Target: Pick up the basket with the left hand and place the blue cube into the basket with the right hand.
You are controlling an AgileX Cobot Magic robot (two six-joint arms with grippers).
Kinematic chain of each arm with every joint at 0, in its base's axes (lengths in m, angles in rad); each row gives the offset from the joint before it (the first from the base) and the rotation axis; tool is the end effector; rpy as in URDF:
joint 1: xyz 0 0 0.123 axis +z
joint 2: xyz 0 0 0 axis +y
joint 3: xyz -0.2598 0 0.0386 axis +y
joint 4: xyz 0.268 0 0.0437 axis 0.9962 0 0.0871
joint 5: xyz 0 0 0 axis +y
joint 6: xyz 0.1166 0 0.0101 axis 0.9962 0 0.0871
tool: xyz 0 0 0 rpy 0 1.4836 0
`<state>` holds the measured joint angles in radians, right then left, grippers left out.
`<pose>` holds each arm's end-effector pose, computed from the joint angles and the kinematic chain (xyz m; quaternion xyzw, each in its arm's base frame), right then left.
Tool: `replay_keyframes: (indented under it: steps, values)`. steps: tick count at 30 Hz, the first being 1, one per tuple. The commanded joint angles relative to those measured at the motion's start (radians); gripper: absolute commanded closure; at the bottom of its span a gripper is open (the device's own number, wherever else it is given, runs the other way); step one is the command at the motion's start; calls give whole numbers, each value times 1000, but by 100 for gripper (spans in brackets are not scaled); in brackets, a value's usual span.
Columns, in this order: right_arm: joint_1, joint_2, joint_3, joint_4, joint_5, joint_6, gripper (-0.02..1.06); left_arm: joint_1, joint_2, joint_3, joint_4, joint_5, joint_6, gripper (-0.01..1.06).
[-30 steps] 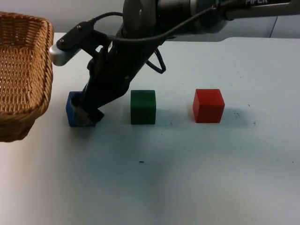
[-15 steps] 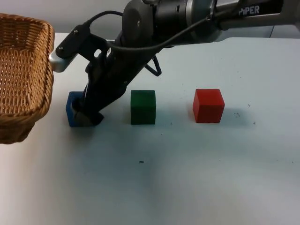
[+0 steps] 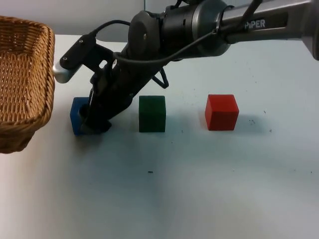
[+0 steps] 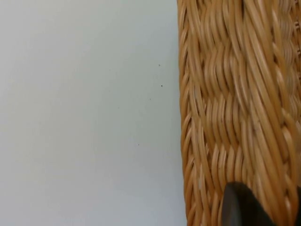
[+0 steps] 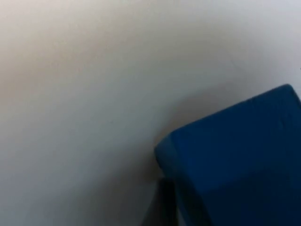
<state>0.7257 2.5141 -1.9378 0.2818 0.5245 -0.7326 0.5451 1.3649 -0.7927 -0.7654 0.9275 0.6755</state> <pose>0.3964 0.3735 0.0375 -0.5615 0.7749 0.1001 0.2726 0.2596 0.0815 0.1844 -0.1390 0.9358 -0.2166 0.2410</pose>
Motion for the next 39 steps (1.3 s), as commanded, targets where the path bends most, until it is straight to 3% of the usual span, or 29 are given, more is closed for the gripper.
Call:
replay_keyframes:
  steps: [1, 7, 11, 12, 14, 22, 39]
  values:
    - [3, -4, -9, 11, -7, 0, 41, 1, -4, -11, -52, 17, 2, 105]
    - [3, -4, -9, 9, -7, 31, 56, 1, -4, -11, -54, 17, 2, 105]
    - [3, -4, -9, -3, 10, 53, 87, 1, -4, -11, -54, 17, 2, 105]
    - [3, -4, -9, -3, 10, 53, 87, 1, -4, -11, -54, 17, 2, 105]
    - [3, -4, -9, -5, 32, 63, 105, 1, -4, -11, -54, 17, 2, 105]
    - [3, -49, -9, -179, 110, 268, 105, 1, -4, -11, -59, 17, 2, 105]
    - [3, -299, -9, -184, 258, 337, 105, -1, -4, -11, -70, 17, 2, 105]
